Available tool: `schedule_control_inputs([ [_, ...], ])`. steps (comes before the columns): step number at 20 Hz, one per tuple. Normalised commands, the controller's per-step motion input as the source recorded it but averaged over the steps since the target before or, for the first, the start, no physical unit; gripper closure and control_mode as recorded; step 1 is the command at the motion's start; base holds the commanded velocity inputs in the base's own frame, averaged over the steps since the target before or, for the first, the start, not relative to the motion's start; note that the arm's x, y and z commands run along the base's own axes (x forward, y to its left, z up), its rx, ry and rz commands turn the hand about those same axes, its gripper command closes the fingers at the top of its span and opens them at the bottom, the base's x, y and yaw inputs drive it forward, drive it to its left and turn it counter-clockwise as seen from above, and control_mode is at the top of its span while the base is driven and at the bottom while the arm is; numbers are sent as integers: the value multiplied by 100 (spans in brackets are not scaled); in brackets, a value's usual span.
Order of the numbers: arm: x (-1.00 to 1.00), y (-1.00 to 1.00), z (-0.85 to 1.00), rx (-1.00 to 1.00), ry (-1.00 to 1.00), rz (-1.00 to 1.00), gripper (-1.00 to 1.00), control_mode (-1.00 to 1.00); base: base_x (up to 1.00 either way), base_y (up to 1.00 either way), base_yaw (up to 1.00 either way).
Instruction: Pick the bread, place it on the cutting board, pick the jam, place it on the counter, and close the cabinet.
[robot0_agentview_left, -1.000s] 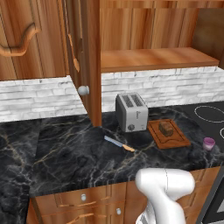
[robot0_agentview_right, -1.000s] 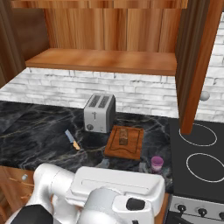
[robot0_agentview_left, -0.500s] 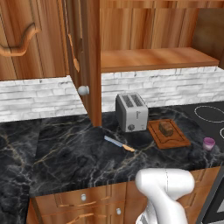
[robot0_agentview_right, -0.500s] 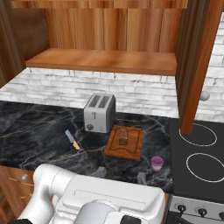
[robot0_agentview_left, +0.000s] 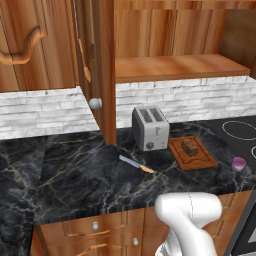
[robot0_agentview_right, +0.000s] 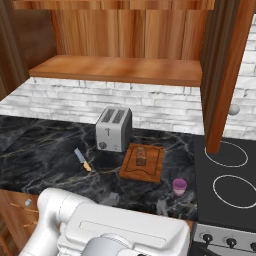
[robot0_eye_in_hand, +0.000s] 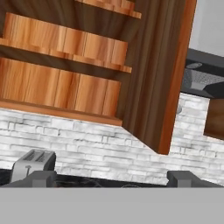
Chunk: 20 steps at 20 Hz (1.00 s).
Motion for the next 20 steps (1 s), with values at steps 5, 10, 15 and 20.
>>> schedule_control_inputs([
  [5, 0, -4, 2, 0, 0, 0, -100, -100, 0, 0, 0],
  [10, 3, -7, 0, 0, 0, 0, -100, -100, 0, 0, 0],
  [15, 11, -11, 0, 0, 0, 0, -100, -100, 0, 0, 0],
  [20, 11, -14, 0, 0, 0, 0, -100, -100, 0, 0, 0],
])
